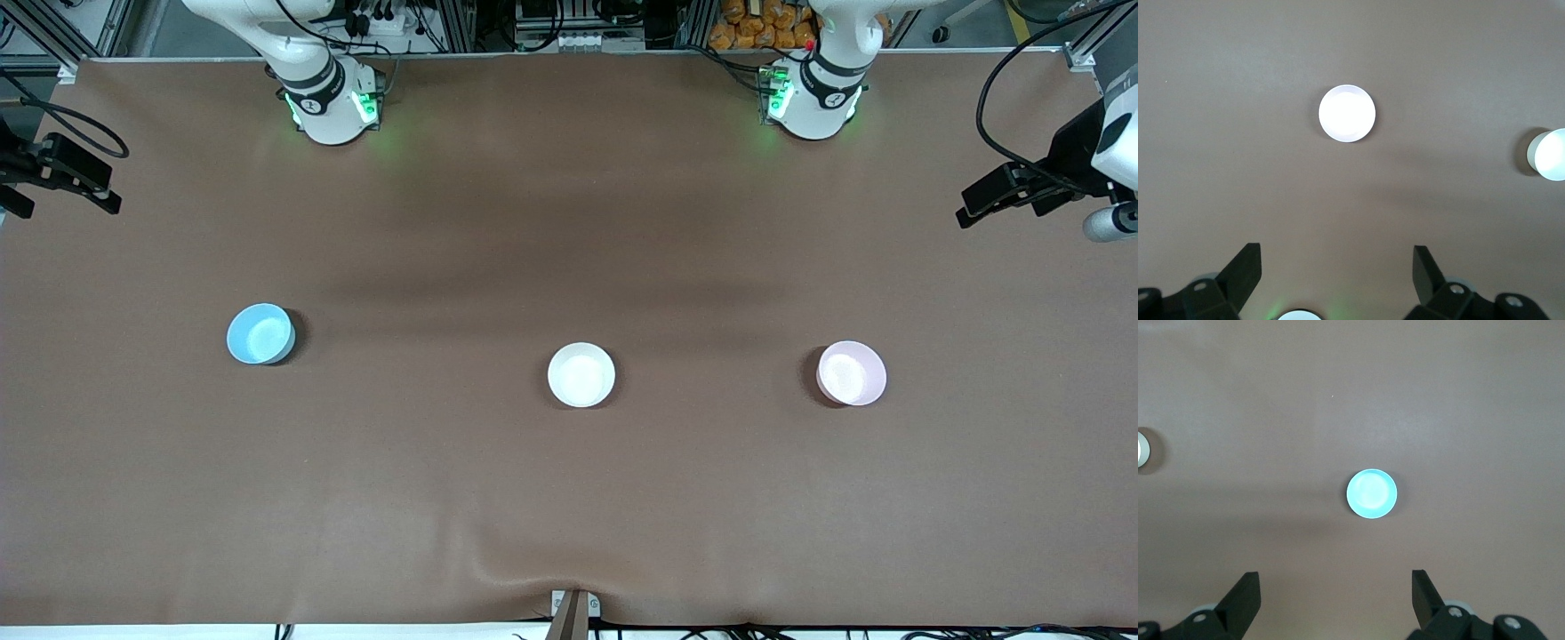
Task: Stack pink and blue bowls on white bowl
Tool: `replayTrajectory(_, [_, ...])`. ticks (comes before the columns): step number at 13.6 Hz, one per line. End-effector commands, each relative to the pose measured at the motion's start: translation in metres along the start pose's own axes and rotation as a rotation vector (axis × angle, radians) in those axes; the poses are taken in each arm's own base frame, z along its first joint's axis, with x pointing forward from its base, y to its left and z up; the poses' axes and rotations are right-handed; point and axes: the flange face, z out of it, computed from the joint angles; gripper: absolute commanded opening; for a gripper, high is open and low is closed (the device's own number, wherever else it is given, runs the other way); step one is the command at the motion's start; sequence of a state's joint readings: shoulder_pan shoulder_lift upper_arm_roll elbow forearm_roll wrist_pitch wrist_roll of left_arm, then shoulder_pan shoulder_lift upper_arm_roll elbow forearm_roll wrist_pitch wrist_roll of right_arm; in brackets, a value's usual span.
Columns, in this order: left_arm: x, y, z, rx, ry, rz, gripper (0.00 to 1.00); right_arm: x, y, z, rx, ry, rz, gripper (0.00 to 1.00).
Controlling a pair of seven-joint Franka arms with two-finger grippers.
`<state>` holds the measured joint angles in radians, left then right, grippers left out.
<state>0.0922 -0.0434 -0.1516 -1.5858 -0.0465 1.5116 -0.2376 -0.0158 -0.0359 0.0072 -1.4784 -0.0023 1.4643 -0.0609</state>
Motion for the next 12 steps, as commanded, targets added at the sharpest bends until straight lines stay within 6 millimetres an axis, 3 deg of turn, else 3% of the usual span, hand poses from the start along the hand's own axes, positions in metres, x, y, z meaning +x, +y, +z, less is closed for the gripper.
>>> replayTrajectory(1, [0.001, 0.002, -0.005, -0.005, 0.0, 0.015, 1.0, 0.0, -0.002, -0.001, -0.019, 0.008, 0.011, 1.0])
replayTrajectory(12, [0.002, -0.002, 0.007, 0.006, -0.037, 0.049, 1.0, 0.001, -0.001, 0.0, -0.018, 0.005, 0.014, 1.0])
